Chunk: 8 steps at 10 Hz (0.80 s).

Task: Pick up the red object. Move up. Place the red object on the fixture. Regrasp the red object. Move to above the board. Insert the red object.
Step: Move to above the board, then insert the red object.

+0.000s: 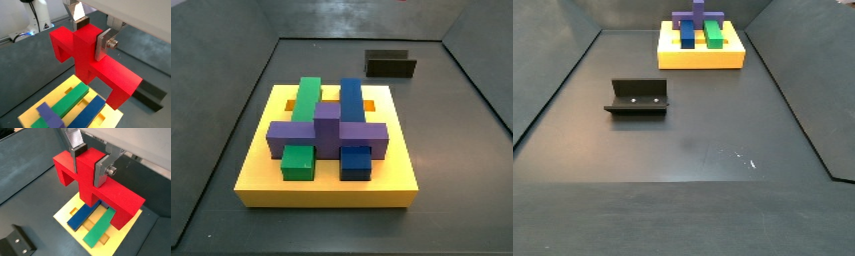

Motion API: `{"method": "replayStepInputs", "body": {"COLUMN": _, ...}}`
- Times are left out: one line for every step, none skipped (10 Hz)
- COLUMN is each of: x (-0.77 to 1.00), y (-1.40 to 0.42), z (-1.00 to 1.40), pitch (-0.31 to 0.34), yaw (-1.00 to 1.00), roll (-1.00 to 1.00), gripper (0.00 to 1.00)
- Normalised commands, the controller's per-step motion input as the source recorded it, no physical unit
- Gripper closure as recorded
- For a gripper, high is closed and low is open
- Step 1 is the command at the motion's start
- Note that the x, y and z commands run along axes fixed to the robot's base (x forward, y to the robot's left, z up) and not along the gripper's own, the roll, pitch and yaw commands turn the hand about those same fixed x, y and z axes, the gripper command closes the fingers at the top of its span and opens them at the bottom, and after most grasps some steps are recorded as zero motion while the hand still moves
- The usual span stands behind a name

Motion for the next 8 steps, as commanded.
{"method": "replayStepInputs", "body": {"x": -0.04, "y": 0.01, "z": 0.0, "pitch": -0.036, "yaw": 0.0, "roll": -0.29, "gripper": 1.0}}
{"method": "replayStepInputs", "body": {"x": 0.0, "y": 0.07, "z": -0.54, "pitch": -0.073, "yaw": 0.0, "roll": 0.0, "gripper": 1.0}}
{"method": "replayStepInputs", "body": {"x": 0.0, "y": 0.18, "z": -0.82, "pitch": -0.121, "yaw": 0.0, "roll": -0.01, "gripper": 1.0}}
{"method": "replayStepInputs", "body": {"x": 0.06, "y": 0.21, "z": -0.95, "pitch": -0.129, "yaw": 0.0, "roll": -0.01, "gripper": 1.0}}
{"method": "replayStepInputs", "body": {"x": 0.0, "y": 0.19, "z": -0.93, "pitch": -0.15, "yaw": 0.03, "roll": 0.0, "gripper": 1.0}}
{"method": "replayStepInputs", "body": {"x": 0.01, "y": 0.18, "z": -0.89, "pitch": -0.164, "yaw": 0.06, "roll": 0.0, "gripper": 1.0}}
{"method": "replayStepInputs", "body": {"x": 0.05, "y": 0.17, "z": -0.9, "pitch": -0.154, "yaw": 0.05, "roll": 0.0, "gripper": 1.0}}
{"method": "replayStepInputs", "body": {"x": 0.0, "y": 0.08, "z": -0.84, "pitch": -0.193, "yaw": 0.03, "roll": 0.0, "gripper": 1.0}}
